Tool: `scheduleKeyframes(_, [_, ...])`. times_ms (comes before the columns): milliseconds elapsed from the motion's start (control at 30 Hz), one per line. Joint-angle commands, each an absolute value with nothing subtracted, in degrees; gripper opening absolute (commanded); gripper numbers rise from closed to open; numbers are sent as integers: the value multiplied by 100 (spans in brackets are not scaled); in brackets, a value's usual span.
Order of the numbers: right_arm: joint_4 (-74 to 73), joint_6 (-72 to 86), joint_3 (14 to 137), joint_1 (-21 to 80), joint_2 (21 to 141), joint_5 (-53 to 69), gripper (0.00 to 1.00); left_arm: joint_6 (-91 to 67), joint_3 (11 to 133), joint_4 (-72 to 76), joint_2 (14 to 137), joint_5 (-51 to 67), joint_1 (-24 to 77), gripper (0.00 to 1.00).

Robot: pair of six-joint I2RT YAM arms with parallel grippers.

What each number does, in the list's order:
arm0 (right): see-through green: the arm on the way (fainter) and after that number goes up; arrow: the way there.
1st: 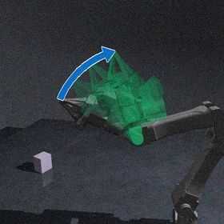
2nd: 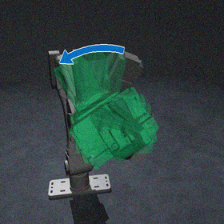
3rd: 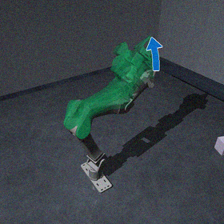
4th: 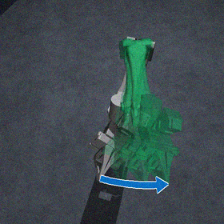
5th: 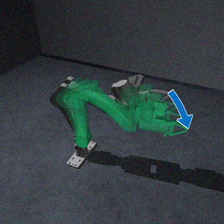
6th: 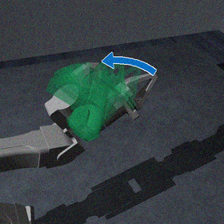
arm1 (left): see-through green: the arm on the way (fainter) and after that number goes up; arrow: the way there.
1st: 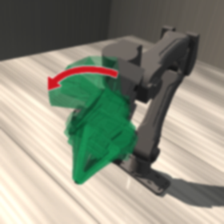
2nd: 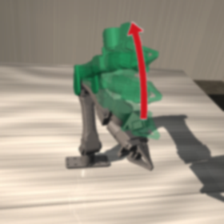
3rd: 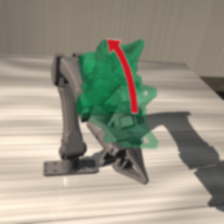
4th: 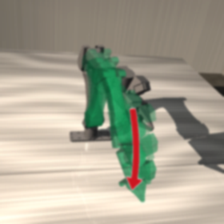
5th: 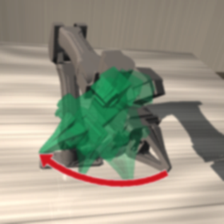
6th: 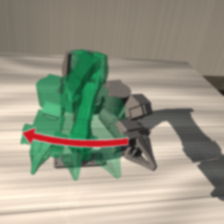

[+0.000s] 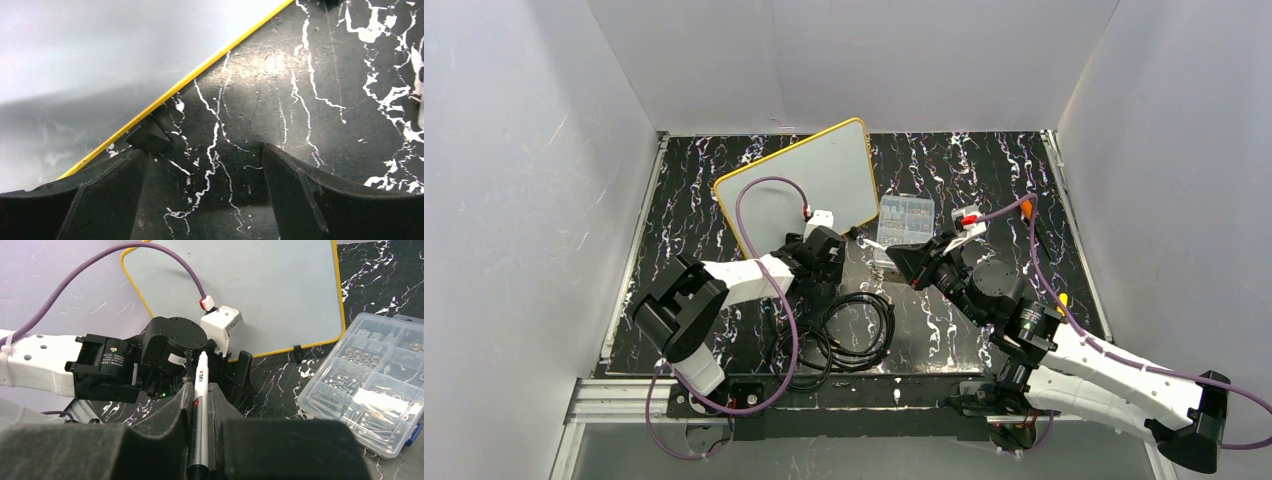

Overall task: Write a sentence on the whiteboard
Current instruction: Adjust the whiteboard stand at the center of the board, then write a sentence on the whiteboard.

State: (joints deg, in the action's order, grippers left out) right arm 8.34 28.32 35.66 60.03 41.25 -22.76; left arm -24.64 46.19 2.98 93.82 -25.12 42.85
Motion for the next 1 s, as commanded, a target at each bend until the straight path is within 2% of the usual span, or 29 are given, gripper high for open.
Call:
scheduleKeyframes(0, [1117,2865,3548,6012,4097,-2313,1,-2459,4844,181,9492,-2369,4518,80])
scheduleKeyframes(400, [1050,2851,3561,6012,4040,-2330,1,-2536,4987,-49,9286,-2266,4782,82])
scheduleKeyframes(767, [949,2793,3529,6012,3805,-2395,1,-2415,4989,-1680,7260,-1438,4807,87])
scheduleKeyframes(967, [847,2760,3549,6012,3726,-2443,1,-1885,5783,-2988,6528,-795,4755,89])
